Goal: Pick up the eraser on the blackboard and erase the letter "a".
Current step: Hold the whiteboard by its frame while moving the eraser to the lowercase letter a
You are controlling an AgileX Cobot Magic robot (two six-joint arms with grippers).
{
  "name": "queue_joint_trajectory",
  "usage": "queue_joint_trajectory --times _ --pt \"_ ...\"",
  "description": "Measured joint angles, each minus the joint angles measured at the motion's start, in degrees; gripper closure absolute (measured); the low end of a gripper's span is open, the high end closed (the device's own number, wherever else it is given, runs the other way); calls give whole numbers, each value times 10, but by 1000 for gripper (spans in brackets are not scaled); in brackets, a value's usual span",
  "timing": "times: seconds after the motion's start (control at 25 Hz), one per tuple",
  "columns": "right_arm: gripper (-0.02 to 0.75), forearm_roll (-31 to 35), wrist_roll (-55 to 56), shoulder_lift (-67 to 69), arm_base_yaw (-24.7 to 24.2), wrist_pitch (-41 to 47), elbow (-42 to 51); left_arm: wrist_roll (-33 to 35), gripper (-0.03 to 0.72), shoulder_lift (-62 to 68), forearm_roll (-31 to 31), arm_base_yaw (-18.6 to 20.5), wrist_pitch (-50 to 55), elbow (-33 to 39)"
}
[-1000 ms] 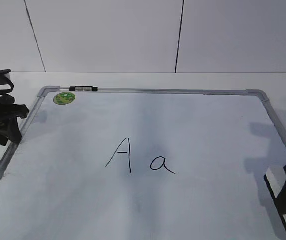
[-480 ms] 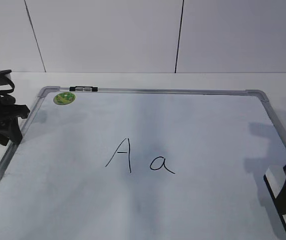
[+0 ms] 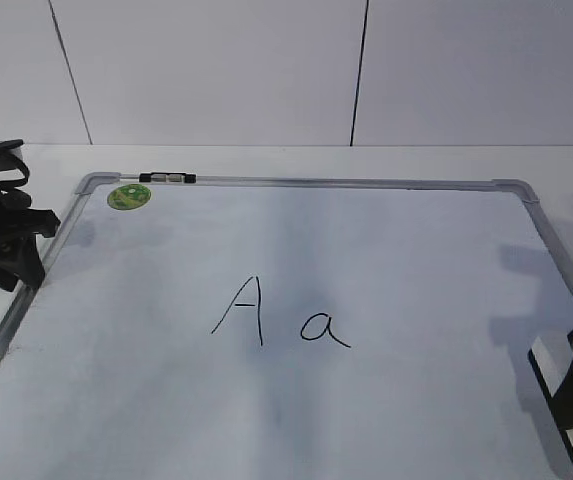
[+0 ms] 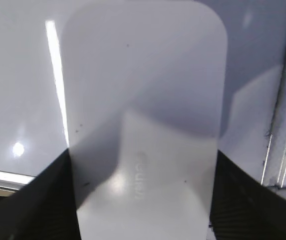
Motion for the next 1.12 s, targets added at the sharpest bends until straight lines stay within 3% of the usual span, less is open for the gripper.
queue_joint_trajectory --times 0.6,0.88,1.12 --pt "206 0 -5 0 0 0 0 0 459 0 1 0 3 -1" --pt "206 0 -6 0 0 0 0 0 577 0 -1 0 4 -1" --pt "206 0 -6 0 0 0 0 0 597 0 -2 0 4 -1"
